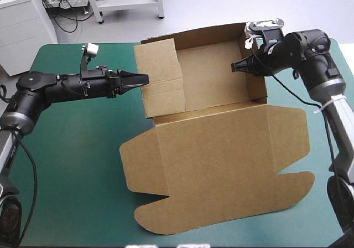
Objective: Fold the box
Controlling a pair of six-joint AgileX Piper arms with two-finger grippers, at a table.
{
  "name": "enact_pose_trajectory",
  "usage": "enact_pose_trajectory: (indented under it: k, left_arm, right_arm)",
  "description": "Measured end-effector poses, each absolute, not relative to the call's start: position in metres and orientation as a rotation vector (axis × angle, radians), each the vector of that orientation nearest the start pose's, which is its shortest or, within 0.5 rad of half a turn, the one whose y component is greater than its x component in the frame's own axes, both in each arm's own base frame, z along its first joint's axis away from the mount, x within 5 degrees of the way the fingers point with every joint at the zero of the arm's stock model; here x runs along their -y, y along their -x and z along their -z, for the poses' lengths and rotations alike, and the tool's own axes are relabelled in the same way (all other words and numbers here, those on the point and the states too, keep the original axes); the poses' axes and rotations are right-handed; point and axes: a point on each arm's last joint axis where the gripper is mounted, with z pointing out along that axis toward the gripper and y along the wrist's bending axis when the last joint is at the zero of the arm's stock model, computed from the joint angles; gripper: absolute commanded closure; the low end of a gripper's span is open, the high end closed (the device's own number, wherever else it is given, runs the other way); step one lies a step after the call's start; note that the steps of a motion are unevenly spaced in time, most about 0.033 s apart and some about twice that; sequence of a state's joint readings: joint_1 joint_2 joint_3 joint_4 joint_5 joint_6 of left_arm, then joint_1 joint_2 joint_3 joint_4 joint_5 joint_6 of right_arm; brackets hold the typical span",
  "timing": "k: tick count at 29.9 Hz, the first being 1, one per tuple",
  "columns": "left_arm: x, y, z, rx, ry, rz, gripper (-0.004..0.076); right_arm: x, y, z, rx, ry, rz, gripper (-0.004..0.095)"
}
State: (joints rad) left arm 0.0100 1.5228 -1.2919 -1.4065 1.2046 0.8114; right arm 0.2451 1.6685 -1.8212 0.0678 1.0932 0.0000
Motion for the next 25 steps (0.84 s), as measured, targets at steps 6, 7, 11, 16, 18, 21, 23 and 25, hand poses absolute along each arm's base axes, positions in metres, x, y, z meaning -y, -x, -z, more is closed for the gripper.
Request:
enact_pose_trajectory:
  k: [6, 7, 11, 16, 18, 21, 23, 25]
  left_arm:
    - [0.088, -0.309, -0.372, -2.119, -0.374, 1.293, 0.0232]
    - [0.092, -0.309, -0.372, -2.144, -0.383, 1.255, 0.0232]
    - [0.117, -0.309, -0.376, -2.230, -0.405, 1.090, 0.0232]
    - [0.142, -0.307, -0.378, -2.271, -0.377, 0.899, 0.0232]
    - [0.148, -0.306, -0.379, -2.279, -0.359, 0.845, 0.0232]
    - [0.154, -0.306, -0.378, -2.290, -0.326, 0.769, 0.0232]
    - [0.154, -0.307, -0.377, -2.292, -0.309, 0.733, 0.0232]
    - [0.153, -0.308, -0.377, -2.288, -0.295, 0.704, 0.0232]
  right_arm:
    - [-0.099, -0.352, -0.414, -2.398, 0.276, -0.182, 0.0916]
    - [-0.100, -0.352, -0.414, -2.395, 0.279, -0.175, 0.0916]
    - [-0.104, -0.351, -0.414, -2.389, 0.283, -0.165, 0.0916]
    - [-0.102, -0.351, -0.414, -2.388, 0.264, -0.135, 0.0916]
    - [-0.101, -0.352, -0.414, -2.389, 0.254, -0.134, 0.0916]
    - [-0.105, -0.351, -0.414, -2.388, 0.262, -0.134, 0.0916]
    - [-0.110, -0.349, -0.414, -2.383, 0.279, -0.123, 0.0916]
    - [-0.119, -0.347, -0.415, -2.369, 0.296, -0.112, 0.0916]
